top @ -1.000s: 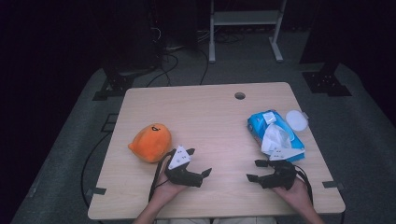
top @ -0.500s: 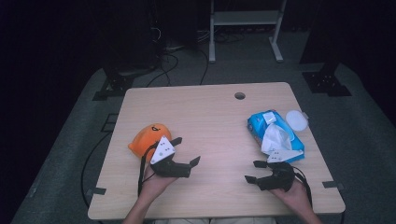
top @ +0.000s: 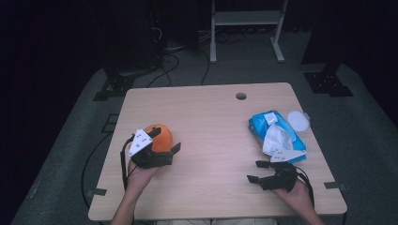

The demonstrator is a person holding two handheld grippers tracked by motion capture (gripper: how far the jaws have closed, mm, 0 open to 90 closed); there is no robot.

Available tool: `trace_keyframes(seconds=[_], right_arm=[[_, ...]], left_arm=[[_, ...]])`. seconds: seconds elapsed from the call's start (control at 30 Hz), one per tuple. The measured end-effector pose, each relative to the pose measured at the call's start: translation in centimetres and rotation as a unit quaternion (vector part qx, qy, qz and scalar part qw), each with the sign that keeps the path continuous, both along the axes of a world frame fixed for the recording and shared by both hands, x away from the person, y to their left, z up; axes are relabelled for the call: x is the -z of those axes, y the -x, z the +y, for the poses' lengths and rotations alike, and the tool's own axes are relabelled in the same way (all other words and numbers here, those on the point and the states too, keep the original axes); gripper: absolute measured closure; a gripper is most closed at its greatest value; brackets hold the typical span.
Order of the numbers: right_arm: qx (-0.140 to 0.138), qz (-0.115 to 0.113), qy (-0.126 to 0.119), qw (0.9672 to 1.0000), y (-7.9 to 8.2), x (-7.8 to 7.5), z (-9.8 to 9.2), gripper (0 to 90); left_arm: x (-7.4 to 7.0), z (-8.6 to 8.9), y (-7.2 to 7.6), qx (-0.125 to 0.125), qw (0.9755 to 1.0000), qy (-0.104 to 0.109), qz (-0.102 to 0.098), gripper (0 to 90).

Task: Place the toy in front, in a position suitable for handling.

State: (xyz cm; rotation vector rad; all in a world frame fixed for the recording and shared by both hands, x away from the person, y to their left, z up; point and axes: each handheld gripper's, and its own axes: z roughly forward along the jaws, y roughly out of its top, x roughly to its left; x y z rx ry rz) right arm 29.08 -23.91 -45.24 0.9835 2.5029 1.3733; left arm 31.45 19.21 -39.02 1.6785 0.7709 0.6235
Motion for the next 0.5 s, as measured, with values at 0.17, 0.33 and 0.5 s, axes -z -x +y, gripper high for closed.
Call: trace_keyframes(seconds=[0.17, 0.33, 0.5], right_arm=[[0.000, 0.005, 0.002, 1.0000, -0.3, 0.2, 0.1, 26.2], [0.001, 0.005, 0.002, 1.0000, -0.2, 0.1, 0.0, 26.2], [0.000, 0.002, 0.001, 1.0000, 0.0, 0.0, 0.0, 26.2]], left_arm=[[-0.1, 2.2, -0.5, -0.032, 0.9994, 0.017, 0.000, 7.5], [-0.3, 3.1, -0.4, -0.049, 0.9987, 0.015, -0.007, 7.5], [0.2, 3.8, -0.7, -0.063, 0.9980, 0.011, -0.003, 7.5]])
